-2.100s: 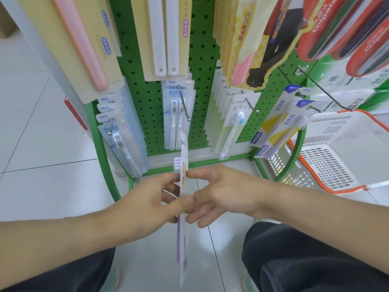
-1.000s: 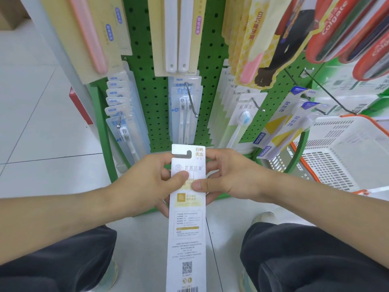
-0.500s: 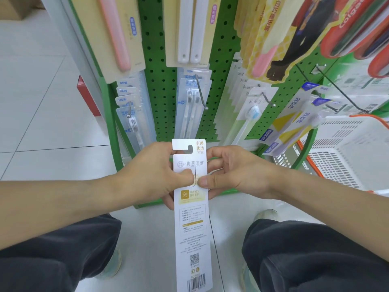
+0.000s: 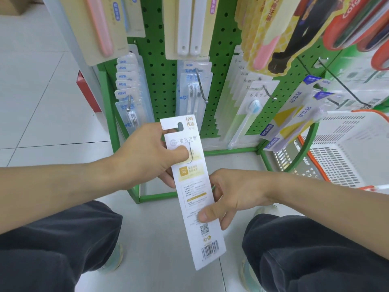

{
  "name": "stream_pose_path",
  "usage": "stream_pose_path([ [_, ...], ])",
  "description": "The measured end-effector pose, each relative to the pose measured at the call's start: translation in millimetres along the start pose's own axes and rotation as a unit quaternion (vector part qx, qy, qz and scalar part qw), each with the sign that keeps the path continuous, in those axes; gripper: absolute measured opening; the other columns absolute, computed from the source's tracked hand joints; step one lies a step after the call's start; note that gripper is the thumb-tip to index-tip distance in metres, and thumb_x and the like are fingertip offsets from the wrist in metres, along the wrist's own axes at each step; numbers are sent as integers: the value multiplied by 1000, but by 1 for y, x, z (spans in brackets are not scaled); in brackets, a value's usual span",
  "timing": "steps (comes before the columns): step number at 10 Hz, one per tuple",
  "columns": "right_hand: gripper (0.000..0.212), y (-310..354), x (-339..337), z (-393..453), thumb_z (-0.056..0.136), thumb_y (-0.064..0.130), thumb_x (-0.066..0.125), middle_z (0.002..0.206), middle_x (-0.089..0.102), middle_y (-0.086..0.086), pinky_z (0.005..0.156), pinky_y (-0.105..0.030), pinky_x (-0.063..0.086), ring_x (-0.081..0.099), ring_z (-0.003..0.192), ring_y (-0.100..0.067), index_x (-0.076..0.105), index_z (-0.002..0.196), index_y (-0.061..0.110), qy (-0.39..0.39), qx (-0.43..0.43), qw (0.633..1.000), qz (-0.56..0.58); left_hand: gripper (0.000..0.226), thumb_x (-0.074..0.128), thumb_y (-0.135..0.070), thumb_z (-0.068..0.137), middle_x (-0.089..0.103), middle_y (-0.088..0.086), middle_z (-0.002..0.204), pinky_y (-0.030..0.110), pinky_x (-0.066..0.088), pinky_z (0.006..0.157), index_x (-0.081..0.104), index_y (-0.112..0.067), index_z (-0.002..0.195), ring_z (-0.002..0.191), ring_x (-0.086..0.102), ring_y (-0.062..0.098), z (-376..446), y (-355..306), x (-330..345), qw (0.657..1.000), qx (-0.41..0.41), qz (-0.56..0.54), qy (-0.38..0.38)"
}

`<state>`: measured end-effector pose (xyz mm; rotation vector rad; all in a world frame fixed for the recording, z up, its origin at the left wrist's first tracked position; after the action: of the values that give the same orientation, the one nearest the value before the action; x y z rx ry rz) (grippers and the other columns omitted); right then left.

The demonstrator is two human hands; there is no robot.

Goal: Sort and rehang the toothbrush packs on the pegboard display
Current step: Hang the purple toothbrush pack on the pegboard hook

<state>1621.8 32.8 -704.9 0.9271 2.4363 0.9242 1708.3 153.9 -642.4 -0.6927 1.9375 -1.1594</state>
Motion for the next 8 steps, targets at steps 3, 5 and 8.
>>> stream_pose_path([
  [3, 30, 8, -1, -14, 90, 24, 79, 121, 73, -11, 78, -39, 63, 73, 95, -23, 67, 117, 20, -18, 23, 987, -160, 10, 60, -5, 98, 79, 3, 84, 30, 61, 54, 65, -14, 102, 71, 77, 23, 7, 8, -8, 996, -32, -77, -31],
  [5, 32, 9, -7, -22, 90, 55, 62, 90, 79, -1, 69, -38, 62, 76, 81, -18, 73, 90, 24, -71, -41, 993, -87, 10, 58, -7, 100, 79, 11, 86, 31, 62, 55, 65, -4, 106, 73, 76, 28, 12, 9, -8, 994, -37, -103, -29],
  [8, 28, -8, -15, -40, 98, 22, 67, 116, 76, -4, 81, -42, 63, 75, 102, -22, 68, 123, 10, -71, -84, 994, -12, 17, 58, -13, 101, 78, 15, 96, 35, 64, 67, 65, -2, 112, 87, 76, 33, 8, 6, 14, 989, -66, -131, 32],
])
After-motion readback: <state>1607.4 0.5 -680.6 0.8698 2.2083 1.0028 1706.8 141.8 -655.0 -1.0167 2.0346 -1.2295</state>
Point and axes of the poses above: each hand's wrist, its own z-axis towards the middle knuckle, its own x-axis out of the palm, y = z × x, the point moved 8 cm from there along z, towards the middle knuckle
